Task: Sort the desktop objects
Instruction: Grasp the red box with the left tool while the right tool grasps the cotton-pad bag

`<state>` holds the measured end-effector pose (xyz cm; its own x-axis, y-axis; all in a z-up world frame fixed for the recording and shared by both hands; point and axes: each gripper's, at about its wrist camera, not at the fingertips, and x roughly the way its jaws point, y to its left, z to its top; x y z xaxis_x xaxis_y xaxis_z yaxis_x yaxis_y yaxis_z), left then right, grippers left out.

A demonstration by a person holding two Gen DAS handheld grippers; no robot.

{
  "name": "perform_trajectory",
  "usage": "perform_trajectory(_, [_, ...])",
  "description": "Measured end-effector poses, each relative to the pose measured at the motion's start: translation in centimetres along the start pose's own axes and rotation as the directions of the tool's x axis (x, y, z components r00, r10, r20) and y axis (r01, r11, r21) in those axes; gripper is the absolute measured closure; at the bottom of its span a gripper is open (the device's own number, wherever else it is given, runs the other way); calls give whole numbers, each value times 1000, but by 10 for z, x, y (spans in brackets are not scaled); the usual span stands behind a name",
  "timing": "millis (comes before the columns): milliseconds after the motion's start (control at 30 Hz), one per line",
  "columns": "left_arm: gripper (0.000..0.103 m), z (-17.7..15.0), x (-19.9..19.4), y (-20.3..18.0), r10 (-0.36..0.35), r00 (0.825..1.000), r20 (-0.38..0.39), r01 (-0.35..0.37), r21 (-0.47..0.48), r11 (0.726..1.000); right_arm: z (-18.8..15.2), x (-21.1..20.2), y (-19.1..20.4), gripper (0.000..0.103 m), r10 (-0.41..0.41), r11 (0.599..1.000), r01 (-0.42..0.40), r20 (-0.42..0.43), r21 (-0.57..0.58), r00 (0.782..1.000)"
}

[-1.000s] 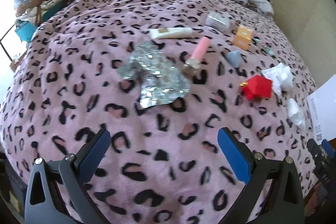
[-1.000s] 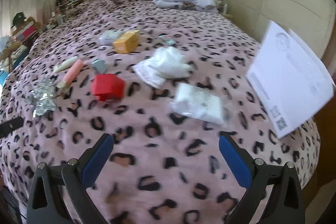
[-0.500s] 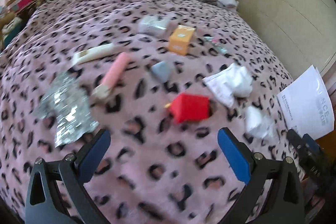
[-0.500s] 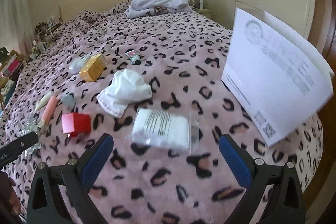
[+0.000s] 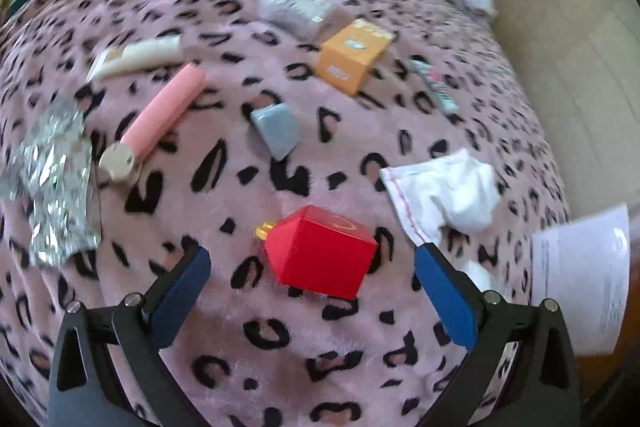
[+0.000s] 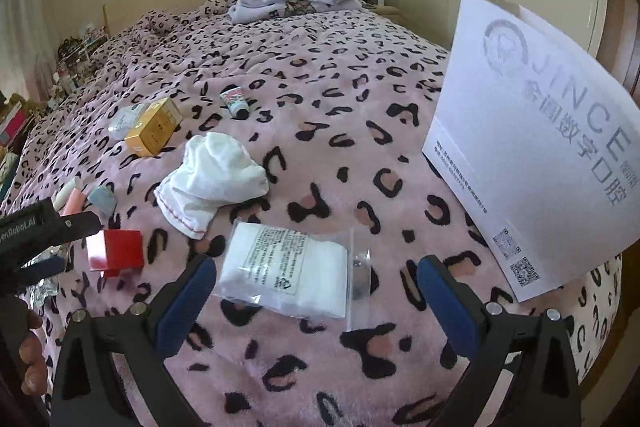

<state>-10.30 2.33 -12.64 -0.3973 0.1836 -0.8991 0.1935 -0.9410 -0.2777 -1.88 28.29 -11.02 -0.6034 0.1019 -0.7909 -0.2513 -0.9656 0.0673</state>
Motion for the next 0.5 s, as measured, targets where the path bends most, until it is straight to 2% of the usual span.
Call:
perform_trajectory(133, [0, 5, 14, -4, 50, 999, -8, -51, -50, 997, 1, 9, -1, 0, -7, 1000, 7, -12, 10, 1000])
perform_trajectory(267, [0, 10, 28, -4, 68, 998, -19, -69, -92, 993, 2, 21, 0, 0, -19, 1000, 19, -23, 8, 1000])
perform_trajectory(500, [0, 4, 48, -9, 74, 996, -56, -78, -60, 995, 1, 50, -2, 0, 17, 999, -13, -82, 38, 996])
